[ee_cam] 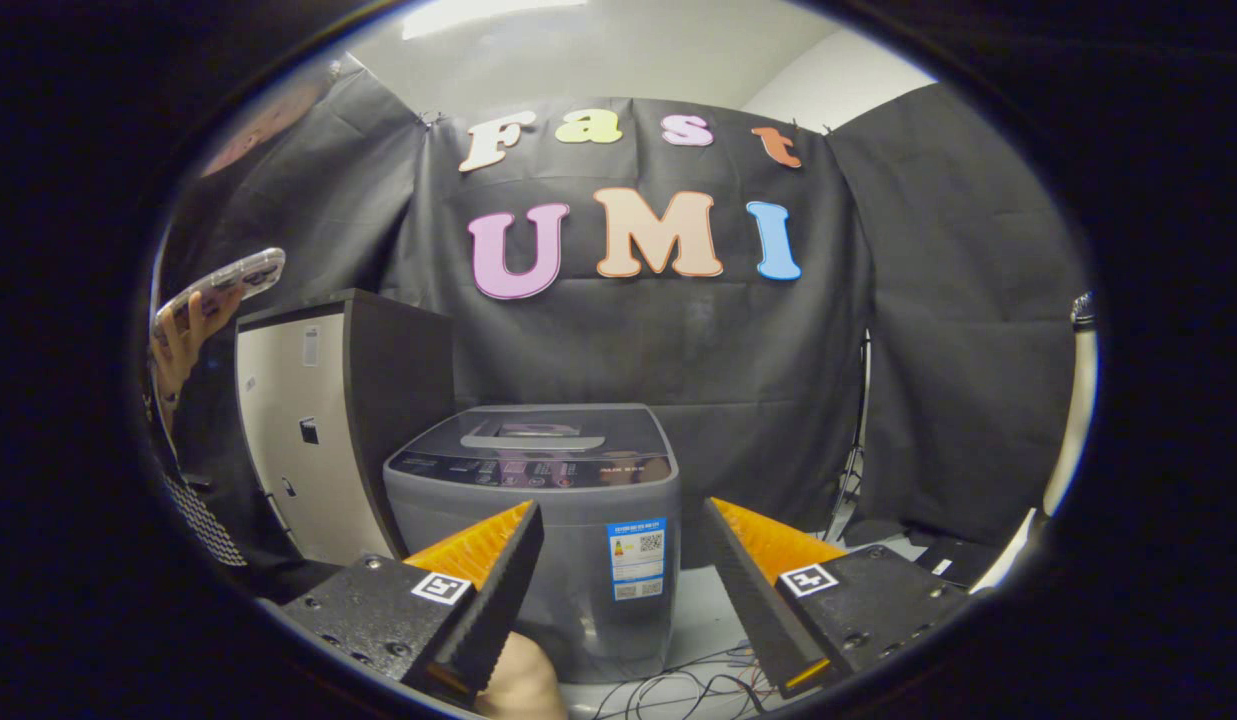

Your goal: Put the clothes into the washing machine and then close the washing machine lid.

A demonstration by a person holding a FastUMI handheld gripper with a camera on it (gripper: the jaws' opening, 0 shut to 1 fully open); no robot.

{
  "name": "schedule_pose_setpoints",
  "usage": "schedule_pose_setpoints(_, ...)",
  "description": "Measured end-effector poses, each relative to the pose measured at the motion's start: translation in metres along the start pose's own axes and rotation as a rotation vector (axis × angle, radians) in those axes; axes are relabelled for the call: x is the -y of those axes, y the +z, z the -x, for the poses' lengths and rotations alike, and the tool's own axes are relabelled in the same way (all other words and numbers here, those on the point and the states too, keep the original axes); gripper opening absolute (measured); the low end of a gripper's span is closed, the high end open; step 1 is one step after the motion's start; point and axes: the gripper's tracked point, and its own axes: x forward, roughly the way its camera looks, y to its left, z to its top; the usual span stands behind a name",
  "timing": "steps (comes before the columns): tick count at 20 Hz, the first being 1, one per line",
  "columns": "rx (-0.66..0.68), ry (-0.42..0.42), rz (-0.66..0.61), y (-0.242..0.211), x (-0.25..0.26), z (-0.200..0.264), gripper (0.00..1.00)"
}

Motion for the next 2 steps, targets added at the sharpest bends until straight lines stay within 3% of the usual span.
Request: schedule_pose_setpoints(2, 0.0, 0.0, 0.0, -0.0005, 0.0006, 0.0001, 0.96)
